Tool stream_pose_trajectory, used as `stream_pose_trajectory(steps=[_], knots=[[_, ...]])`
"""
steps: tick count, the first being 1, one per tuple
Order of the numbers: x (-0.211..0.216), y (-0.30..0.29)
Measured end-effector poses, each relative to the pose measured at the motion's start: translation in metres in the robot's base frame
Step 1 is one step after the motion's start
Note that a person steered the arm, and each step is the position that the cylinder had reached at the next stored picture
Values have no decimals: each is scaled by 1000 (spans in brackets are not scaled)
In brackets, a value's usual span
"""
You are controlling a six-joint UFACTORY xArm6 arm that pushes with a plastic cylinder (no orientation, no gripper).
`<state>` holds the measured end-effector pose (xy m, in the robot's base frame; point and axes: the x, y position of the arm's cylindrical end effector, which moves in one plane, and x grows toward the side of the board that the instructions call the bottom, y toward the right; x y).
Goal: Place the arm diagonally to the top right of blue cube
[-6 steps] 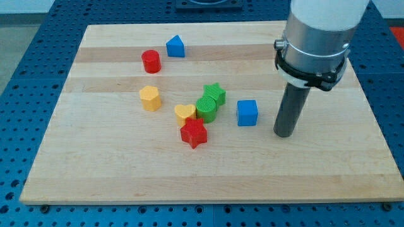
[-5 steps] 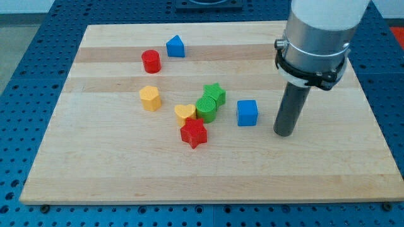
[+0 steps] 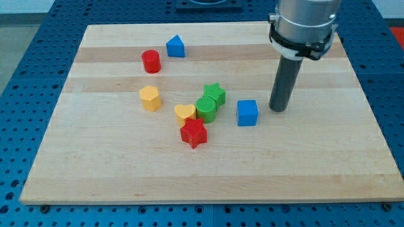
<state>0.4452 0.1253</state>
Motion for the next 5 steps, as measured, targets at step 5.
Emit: stream_pose_trajectory(steps=[5], knots=[[-58, -6]])
